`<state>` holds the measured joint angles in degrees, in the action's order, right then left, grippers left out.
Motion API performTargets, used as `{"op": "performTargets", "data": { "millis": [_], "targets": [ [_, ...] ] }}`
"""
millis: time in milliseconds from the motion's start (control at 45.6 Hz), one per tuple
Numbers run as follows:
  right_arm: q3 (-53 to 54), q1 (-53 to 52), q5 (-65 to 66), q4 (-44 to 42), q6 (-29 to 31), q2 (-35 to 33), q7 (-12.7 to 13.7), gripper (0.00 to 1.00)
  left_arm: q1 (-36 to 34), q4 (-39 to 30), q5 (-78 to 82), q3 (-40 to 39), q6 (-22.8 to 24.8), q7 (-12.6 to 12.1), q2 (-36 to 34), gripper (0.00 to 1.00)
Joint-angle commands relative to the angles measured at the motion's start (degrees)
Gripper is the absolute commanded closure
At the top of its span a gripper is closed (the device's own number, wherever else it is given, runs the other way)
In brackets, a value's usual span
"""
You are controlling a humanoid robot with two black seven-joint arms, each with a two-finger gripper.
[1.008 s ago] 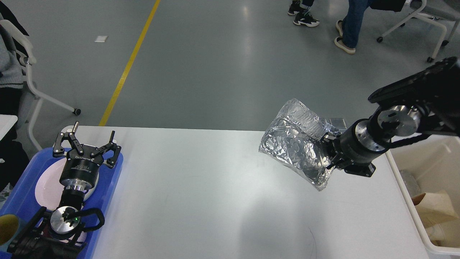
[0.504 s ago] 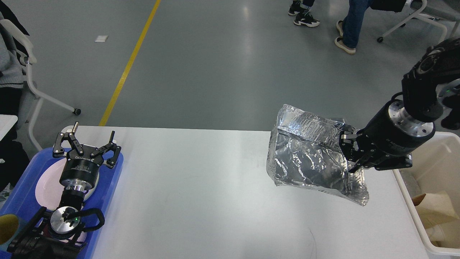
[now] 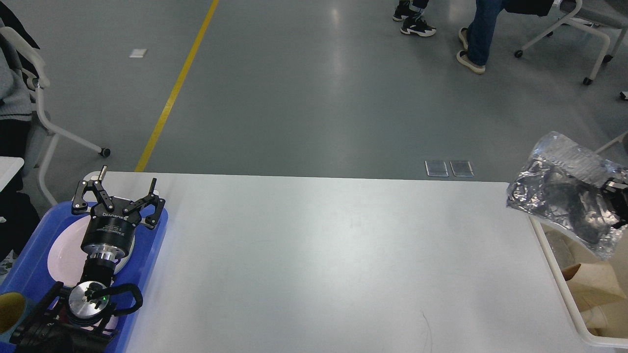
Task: Tidy desktop
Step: 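Lower the foil package into the bin and open the right gripper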
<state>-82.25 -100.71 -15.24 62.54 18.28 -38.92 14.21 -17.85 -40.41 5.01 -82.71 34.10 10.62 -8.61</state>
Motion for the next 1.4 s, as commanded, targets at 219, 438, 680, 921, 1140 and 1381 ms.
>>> {"op": "performTargets", "data": {
  "millis": [219, 438, 680, 921, 1140, 1381],
  "targets": [
    [21.7, 44.1, 0.2, -41.6, -8.4, 2.9, -0.6, 1.0, 0.1, 0.0, 0.0, 0.0, 0.0, 0.0, 0.0, 0.04],
    [24.8, 60.4, 0.1, -54.9, -21.4, 10.9, -0.6, 1.0, 0.0, 0.1, 0.0, 0.0, 0.0, 0.0, 0.0, 0.04],
    [24.2, 68.1, 0.2, -58.0, -28.6, 14.5, -0.5, 1.0, 0.0, 0.1, 0.0, 0.0, 0.0, 0.0, 0.0, 0.04],
    [25.1, 69.7, 0.1, -58.0, -28.8, 15.8, -0.5, 1.0, 0.0, 0.1, 0.0, 0.0, 0.0, 0.0, 0.0, 0.04],
    [25.0, 70.7, 0.1, -58.0, -28.8, 17.0, -0.4, 0.94, 0.0, 0.1, 0.0, 0.0, 0.0, 0.0, 0.0, 0.04],
    [24.5, 70.7, 0.1, -58.0, -32.1, 17.0, -0.3, 0.0, 0.0, 0.0, 0.0, 0.0, 0.0, 0.0, 0.0, 0.04]
  ]
}}
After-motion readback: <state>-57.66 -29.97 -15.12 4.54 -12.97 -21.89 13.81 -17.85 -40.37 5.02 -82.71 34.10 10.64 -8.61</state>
